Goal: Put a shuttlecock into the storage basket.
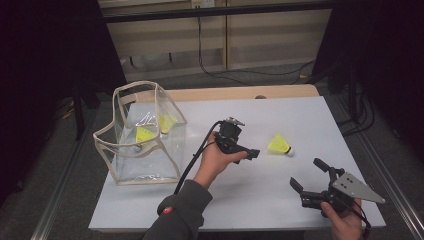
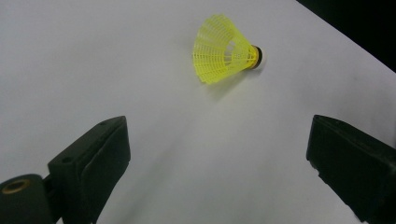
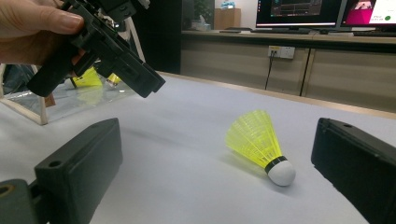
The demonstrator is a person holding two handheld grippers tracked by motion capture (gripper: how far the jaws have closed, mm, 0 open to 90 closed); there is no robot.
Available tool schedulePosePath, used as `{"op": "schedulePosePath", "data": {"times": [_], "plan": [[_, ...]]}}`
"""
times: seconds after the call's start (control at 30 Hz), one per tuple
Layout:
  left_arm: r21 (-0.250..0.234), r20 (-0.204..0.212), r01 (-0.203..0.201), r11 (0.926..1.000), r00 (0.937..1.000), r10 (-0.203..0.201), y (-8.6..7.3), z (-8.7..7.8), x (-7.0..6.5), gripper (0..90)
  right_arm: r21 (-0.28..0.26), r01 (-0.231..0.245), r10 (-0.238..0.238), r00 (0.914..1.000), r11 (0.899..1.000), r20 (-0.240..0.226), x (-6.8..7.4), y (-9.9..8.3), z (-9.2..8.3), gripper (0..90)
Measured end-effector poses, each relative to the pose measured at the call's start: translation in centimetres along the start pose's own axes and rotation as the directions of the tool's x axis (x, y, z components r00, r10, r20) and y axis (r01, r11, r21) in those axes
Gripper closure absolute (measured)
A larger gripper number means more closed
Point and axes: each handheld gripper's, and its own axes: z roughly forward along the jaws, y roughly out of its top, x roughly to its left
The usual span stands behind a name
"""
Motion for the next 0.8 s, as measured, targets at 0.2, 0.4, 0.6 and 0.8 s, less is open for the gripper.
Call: {"op": "schedulePosePath", "data": {"times": [0.2,0.4,0.6,0.8], "plan": [[-0.004,0.001,-0.003,1.0,1.0,0.003,-0.1,0.6,-0.1,6.2,0.003,0.002,-0.002,1.0,1.0,0.0,0.0,-0.1,0.0,1.9],[-0.008,0.011,-0.009,0.9999,0.9999,0.009,-0.1,1.1,-0.1,6.2,0.004,0.0,0.0,1.0,1.0,0.001,0.0,-0.1,0.0,1.9],[-0.008,0.013,-0.008,0.9999,0.9999,0.008,-0.2,1.7,-0.2,6.1,0.004,-0.001,0.001,1.0,1.0,-0.002,0.0,-0.1,0.1,1.9],[-0.013,0.003,-0.015,0.9998,0.9999,0.015,-0.2,2.3,-0.1,6.1,0.004,0.0,0.0,1.0,1.0,-0.002,0.0,-0.1,0.0,1.9]]}}
